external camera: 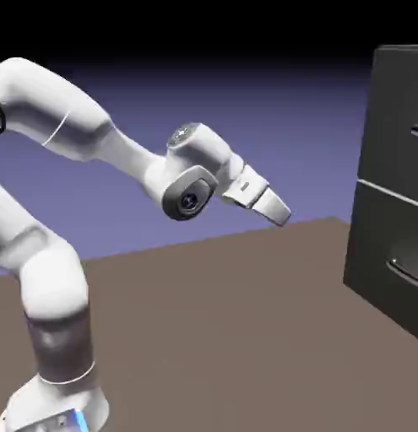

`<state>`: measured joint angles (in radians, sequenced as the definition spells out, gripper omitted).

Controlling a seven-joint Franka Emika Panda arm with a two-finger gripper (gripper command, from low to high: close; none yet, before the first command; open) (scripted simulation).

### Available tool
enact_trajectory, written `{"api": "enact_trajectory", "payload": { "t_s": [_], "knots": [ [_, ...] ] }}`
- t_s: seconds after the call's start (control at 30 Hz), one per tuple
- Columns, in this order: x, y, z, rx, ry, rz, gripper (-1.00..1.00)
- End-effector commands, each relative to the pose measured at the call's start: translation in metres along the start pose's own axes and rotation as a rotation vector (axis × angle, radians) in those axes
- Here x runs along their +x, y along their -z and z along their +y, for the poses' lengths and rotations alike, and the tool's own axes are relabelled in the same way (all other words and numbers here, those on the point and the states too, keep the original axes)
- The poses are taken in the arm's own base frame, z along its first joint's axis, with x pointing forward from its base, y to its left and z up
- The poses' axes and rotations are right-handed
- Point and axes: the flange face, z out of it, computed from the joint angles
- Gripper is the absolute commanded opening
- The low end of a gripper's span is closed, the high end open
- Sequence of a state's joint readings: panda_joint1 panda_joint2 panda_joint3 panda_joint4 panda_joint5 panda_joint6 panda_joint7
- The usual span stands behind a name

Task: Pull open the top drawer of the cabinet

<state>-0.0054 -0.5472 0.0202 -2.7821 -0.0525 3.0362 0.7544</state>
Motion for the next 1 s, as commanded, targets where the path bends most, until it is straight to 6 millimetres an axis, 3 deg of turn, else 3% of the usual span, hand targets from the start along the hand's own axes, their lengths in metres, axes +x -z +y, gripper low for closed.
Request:
{"api": "enact_trajectory", "payload": {
  "t_s": [0.0,0.5,0.97],
  "knots": [
    [0.002,-0.002,-0.008,-0.005,0.038,0.009,0.00],
    [0.017,-0.054,-0.108,-0.045,0.576,0.114,0.00],
    [0.028,-0.107,-0.163,-0.001,0.982,0.224,0.00]
  ]
}}
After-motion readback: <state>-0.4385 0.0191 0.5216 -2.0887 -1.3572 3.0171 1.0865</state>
